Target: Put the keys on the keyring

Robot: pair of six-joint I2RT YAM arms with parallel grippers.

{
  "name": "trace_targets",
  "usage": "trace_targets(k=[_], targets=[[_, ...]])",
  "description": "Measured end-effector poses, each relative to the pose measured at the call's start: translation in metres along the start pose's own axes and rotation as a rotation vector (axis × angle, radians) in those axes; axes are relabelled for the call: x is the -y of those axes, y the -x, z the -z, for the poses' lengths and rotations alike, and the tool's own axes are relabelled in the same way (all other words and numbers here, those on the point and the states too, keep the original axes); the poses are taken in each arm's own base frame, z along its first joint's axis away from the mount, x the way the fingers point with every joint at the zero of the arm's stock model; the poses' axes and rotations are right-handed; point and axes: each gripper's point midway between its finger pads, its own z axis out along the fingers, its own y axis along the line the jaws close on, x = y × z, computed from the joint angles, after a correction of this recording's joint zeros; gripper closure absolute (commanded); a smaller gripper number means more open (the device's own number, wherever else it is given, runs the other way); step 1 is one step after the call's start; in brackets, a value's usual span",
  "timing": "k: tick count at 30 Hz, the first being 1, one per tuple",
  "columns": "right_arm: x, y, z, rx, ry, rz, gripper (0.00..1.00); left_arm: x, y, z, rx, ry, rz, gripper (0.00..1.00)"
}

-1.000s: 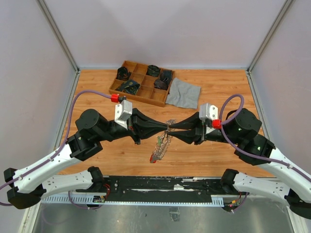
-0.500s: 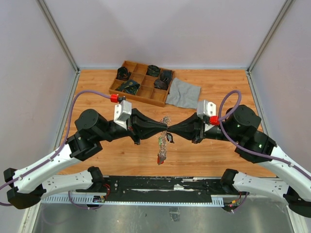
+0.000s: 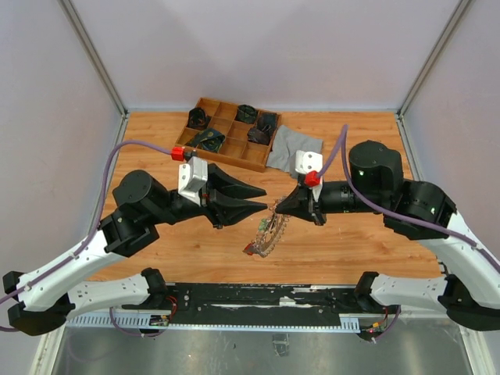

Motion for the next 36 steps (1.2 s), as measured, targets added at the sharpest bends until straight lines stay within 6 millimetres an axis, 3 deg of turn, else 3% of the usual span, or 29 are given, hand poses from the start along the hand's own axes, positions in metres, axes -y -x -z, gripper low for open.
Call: trace_targets(k=[4, 7, 15, 20, 36], targets=[[0.007, -0.003, 0.004, -0.132, -0.009, -0.012, 1.00, -0.008, -0.009, -0.004, -0.062, 0.027, -0.012, 0.54], [0.010, -0.015, 0.009, -0.239, -0.021, -0.033, 1.00, -0.015, -0.029, -0.008, -0.142, 0.040, -0.010, 0.39], [0.008, -0.039, 0.019, -0.409, -0.009, -0.072, 1.00, -0.023, -0.073, -0.006, -0.311, 0.052, 0.004, 0.45], [0.005, -0.044, 0.023, -0.438, 0.002, -0.077, 1.00, -0.023, -0.077, -0.004, -0.328, 0.047, -0.009, 0.54], [0.004, -0.042, 0.015, -0.423, 0.026, -0.077, 1.00, -0.013, -0.081, -0.014, -0.326, -0.037, 0.000, 0.59]])
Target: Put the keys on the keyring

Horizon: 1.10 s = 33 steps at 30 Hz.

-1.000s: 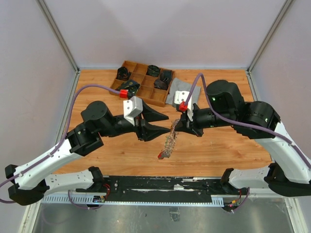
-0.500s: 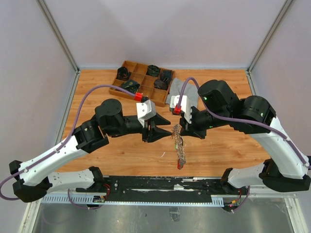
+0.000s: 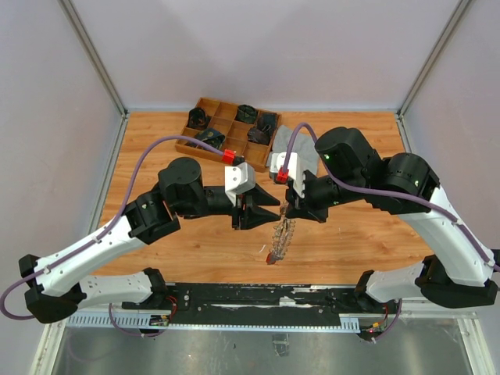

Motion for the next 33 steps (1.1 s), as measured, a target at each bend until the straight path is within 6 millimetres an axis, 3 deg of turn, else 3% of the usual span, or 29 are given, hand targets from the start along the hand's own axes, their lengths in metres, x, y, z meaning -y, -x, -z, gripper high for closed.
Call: trace_targets(k=[10, 17, 24, 29, 33], targets=[[0.0014, 0.0047, -0.0008, 0.023, -0.005, 0.008, 1.00, -0.0006, -0.0053, -0.0066, -0.013, -0.015, 0.006, 0.66], [0.0017, 0.0078, 0.0012, 0.040, -0.011, 0.015, 1.00, -0.0005, -0.0058, -0.0070, -0.015, -0.016, 0.007, 0.78], [0.0013, 0.0078, 0.0027, 0.047, -0.014, 0.017, 1.00, 0.0010, -0.0060, -0.0071, -0.015, -0.024, 0.007, 0.99], [0.0011, 0.0075, 0.0026, 0.050, -0.014, 0.018, 1.00, 0.0026, -0.0065, -0.0072, -0.017, -0.029, 0.010, 0.99], [0.0017, 0.0083, 0.0020, 0.066, -0.021, 0.021, 0.85, 0.0018, -0.0058, -0.0061, -0.012, -0.019, 0.016, 0.99]])
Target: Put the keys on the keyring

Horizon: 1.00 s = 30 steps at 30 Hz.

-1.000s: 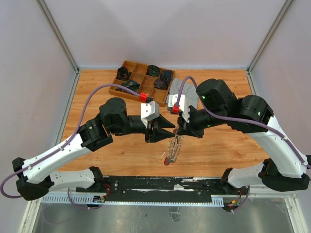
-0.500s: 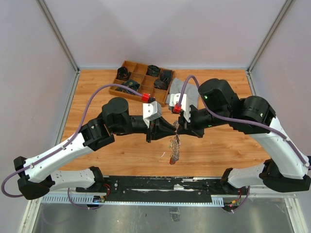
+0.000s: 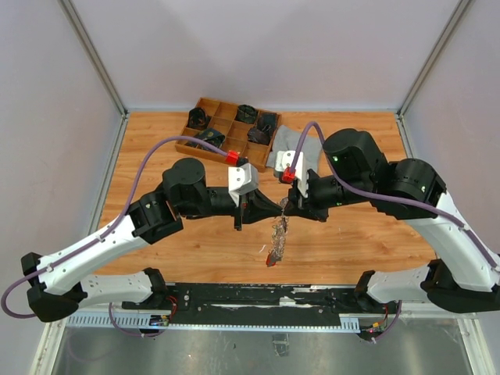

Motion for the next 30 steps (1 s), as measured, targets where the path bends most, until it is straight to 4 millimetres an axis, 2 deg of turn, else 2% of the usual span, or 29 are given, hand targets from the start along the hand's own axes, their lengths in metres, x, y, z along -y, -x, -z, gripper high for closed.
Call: trace_targets(k=[2, 8, 13, 19, 22, 30], targets=[[0.000, 0.002, 0.000, 0.021, -0.008, -0.001, 0.79, -0.001, 0.000, 0.001, 0.005, 0.008, 0.003, 0.99], [0.001, 0.012, 0.011, 0.160, -0.067, 0.007, 0.71, -0.002, 0.000, 0.007, 0.033, 0.041, 0.026, 0.99], [-0.001, 0.021, 0.031, 0.349, -0.142, -0.014, 0.69, -0.001, 0.013, 0.016, 0.100, 0.065, 0.022, 0.99], [0.001, 0.032, 0.052, 0.543, -0.215, -0.109, 0.63, 0.000, 0.029, 0.028, 0.181, 0.095, 0.017, 0.99], [0.001, 0.031, 0.047, 0.577, -0.206, -0.147, 0.61, 0.000, 0.035, 0.033, 0.215, 0.108, 0.016, 1.00], [0.002, 0.016, 0.007, 0.529, -0.151, -0.205, 0.58, 0.000, 0.047, 0.037, 0.259, 0.117, 0.014, 1.00]])
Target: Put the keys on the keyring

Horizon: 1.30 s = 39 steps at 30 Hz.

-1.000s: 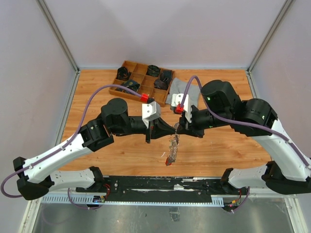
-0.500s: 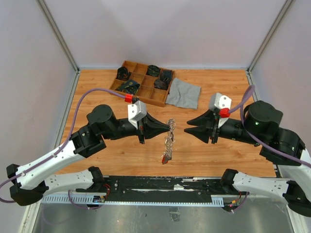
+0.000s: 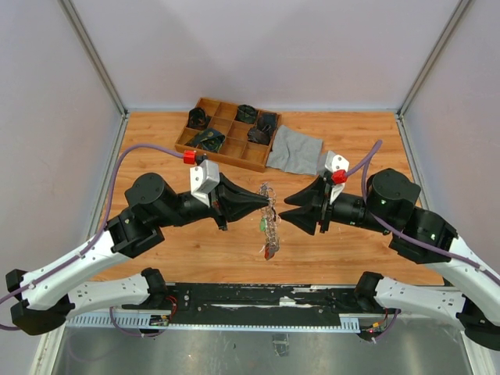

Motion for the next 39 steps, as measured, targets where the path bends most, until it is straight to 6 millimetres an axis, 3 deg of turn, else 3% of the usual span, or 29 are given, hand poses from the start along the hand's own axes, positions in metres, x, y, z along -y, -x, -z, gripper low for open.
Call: trace_targets(k=[14, 22, 27, 34, 39], targets=[[-0.014, -0.004, -0.013, -0.002, 0.100, 0.001, 0.51, 0.000, -0.001, 0.000, -0.002, 0.000, 0.004, 1.00], [-0.012, -0.016, -0.021, -0.036, 0.107, -0.010, 0.54, -0.001, -0.002, -0.001, -0.005, 0.000, 0.006, 1.00], [-0.010, -0.016, -0.023, -0.030, 0.097, -0.007, 0.62, 0.000, -0.002, -0.001, -0.006, 0.000, 0.006, 0.99], [-0.004, -0.013, -0.023, 0.004, 0.063, 0.006, 0.85, 0.000, -0.002, -0.001, -0.006, -0.001, 0.008, 1.00], [0.002, -0.007, -0.018, 0.034, 0.023, 0.013, 0.92, 0.000, -0.002, -0.001, -0.006, -0.004, 0.009, 1.00]])
